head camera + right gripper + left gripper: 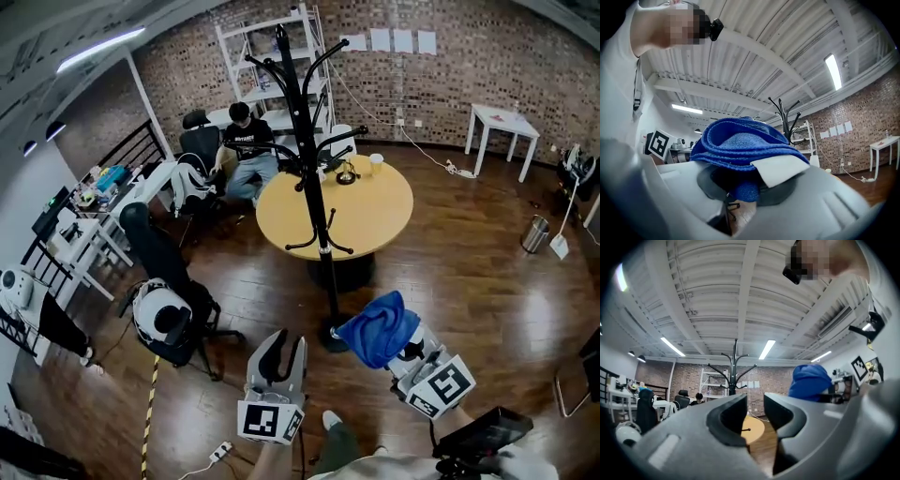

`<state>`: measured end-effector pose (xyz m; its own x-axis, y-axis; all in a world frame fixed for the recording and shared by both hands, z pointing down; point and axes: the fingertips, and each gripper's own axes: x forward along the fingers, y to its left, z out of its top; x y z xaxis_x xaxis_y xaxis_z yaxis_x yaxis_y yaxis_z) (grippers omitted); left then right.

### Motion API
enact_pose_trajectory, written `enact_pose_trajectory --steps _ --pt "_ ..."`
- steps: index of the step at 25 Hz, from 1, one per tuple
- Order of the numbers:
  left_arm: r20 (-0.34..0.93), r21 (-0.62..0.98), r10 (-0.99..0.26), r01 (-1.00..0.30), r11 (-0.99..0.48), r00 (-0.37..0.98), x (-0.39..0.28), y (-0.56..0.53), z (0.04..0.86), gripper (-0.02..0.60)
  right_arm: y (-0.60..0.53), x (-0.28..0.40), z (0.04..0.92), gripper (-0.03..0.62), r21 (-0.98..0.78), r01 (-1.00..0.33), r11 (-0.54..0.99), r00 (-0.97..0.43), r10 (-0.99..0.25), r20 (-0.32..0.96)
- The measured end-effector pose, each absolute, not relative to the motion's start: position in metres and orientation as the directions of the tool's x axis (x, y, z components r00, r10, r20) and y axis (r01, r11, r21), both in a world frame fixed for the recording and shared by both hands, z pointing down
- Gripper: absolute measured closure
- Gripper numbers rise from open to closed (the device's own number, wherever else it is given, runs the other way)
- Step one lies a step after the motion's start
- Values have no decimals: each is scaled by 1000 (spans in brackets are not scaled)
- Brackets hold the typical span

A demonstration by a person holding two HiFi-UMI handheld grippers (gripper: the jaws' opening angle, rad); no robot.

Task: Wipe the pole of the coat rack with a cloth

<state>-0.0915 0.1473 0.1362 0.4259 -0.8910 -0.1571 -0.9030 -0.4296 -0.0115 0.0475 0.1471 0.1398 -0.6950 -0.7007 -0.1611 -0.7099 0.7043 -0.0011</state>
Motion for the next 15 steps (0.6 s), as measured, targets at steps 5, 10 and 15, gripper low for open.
enact_pose_trajectory --steps 5,10,15 --pt "-141 -14 -891 -901 -433 431 -74 193 135 476 191 67 137 499 2 -719 695 -687 -710 -156" --pt "-136 -25 -892 -902 -431 430 -64 222 136 476 218 77 144 499 -21 -726 687 -678 -721 -146" --pt "-127 -34 -886 -895 -446 446 -55 243 136 476 241 77 143 499 -24 -711 703 -692 -706 -151"
